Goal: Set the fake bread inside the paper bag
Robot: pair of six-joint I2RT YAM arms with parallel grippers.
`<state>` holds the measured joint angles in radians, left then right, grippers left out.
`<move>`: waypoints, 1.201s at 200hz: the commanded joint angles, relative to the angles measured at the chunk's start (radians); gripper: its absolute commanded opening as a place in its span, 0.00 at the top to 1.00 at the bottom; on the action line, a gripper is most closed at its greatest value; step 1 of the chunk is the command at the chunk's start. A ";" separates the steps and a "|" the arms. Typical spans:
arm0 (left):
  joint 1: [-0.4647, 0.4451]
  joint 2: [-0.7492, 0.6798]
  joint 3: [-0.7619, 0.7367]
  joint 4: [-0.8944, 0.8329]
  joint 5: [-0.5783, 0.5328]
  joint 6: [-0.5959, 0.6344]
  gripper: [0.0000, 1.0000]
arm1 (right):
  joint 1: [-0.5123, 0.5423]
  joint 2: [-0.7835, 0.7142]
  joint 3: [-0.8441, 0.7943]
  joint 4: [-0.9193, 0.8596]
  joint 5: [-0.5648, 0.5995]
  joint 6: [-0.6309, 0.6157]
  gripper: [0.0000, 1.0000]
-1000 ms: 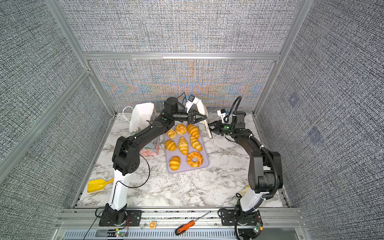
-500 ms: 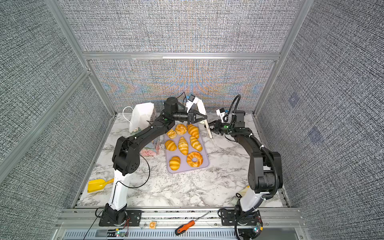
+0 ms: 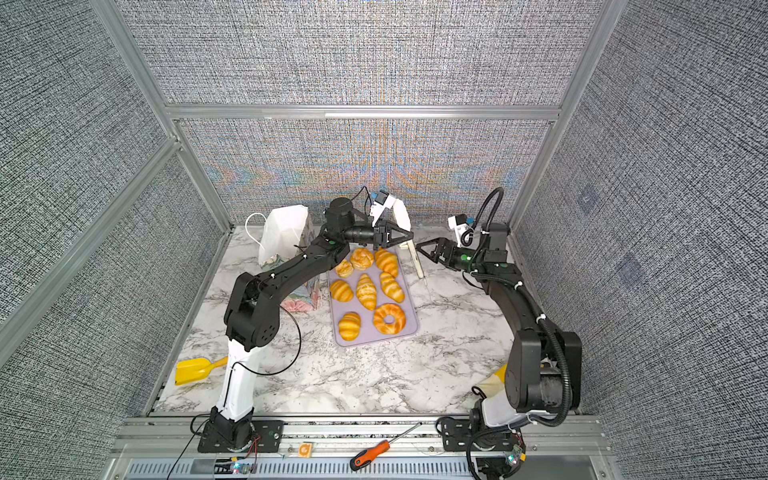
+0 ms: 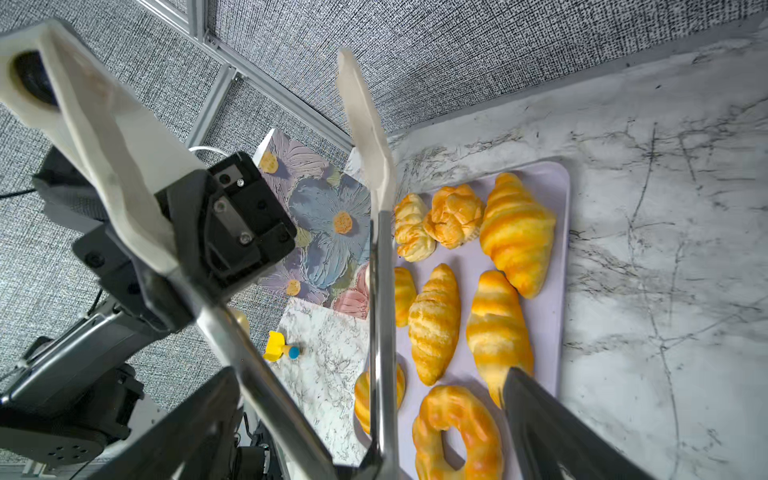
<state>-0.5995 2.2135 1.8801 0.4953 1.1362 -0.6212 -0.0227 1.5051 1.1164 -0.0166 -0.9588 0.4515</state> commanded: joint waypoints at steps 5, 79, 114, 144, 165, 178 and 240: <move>0.000 0.004 0.014 0.115 0.029 -0.058 0.98 | -0.014 -0.037 -0.074 0.202 -0.057 0.056 0.01; -0.003 0.018 0.025 0.235 0.033 -0.169 0.99 | -0.011 -0.075 -0.171 0.404 -0.116 0.150 0.00; -0.013 0.023 0.030 0.228 0.022 -0.160 0.98 | 0.007 -0.069 -0.172 0.403 -0.115 0.147 0.01; -0.025 0.028 0.048 0.191 0.022 -0.129 0.98 | 0.027 -0.047 -0.151 0.394 -0.114 0.147 0.01; -0.031 0.025 0.056 0.155 0.022 -0.098 0.98 | 0.033 -0.036 -0.138 0.393 -0.112 0.150 0.01; -0.034 0.022 0.056 0.138 0.022 -0.082 0.98 | 0.035 -0.030 -0.130 0.392 -0.110 0.150 0.01; -0.051 0.026 0.058 0.137 0.021 -0.072 0.98 | 0.056 -0.004 -0.104 0.377 -0.109 0.150 0.04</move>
<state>-0.6468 2.2364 1.9278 0.6033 1.1549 -0.7097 0.0265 1.4963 1.0031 0.3458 -1.0580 0.5968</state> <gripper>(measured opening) 0.120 0.967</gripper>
